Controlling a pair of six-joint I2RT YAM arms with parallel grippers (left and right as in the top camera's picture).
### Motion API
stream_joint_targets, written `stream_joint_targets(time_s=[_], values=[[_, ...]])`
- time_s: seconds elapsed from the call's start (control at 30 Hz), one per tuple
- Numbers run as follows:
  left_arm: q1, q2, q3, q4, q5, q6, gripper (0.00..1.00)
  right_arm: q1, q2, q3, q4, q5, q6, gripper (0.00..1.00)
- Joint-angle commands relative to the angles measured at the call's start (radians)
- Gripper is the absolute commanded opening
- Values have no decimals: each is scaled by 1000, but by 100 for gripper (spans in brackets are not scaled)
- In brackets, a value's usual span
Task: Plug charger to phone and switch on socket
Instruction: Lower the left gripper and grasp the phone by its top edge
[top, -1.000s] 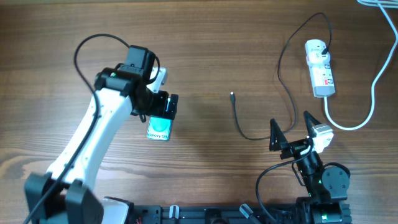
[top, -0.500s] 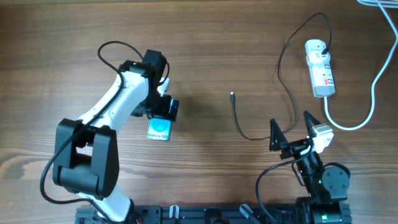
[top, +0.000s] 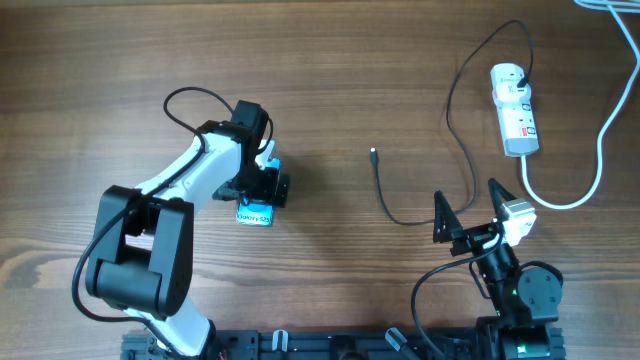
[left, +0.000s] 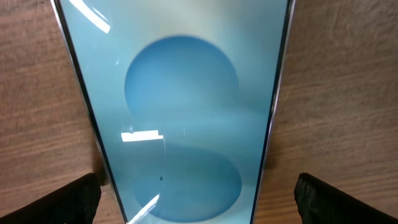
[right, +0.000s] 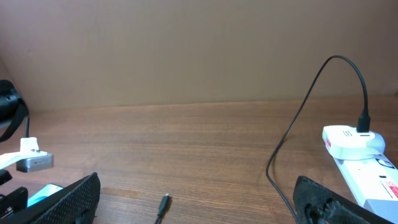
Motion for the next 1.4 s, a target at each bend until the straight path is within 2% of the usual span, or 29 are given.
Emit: stream_joint_targets(time_s=[0.0, 0.23, 0.47, 0.77, 0.97, 1.23, 1.37], values=[[-5, 6, -44, 46, 13, -10, 100, 4, -5, -1, 2, 13, 1, 100], [-5, 7, -53, 111, 10, -10, 100, 4, -5, -1, 2, 13, 1, 100], [-5, 7, -53, 111, -40, -10, 100, 4, -5, -1, 2, 13, 1, 100], [-7, 25, -61, 113, -41, -37, 100, 4, -5, -1, 2, 13, 2, 100], [-11, 33, -132, 175, -37, -38, 100, 4, -5, -1, 2, 13, 1, 100], [-11, 33, -132, 155, -37, -63, 100, 4, -5, -1, 2, 13, 1, 100], [-11, 33, -136, 155, -37, -63, 96, 4, -5, -1, 2, 13, 1, 100]])
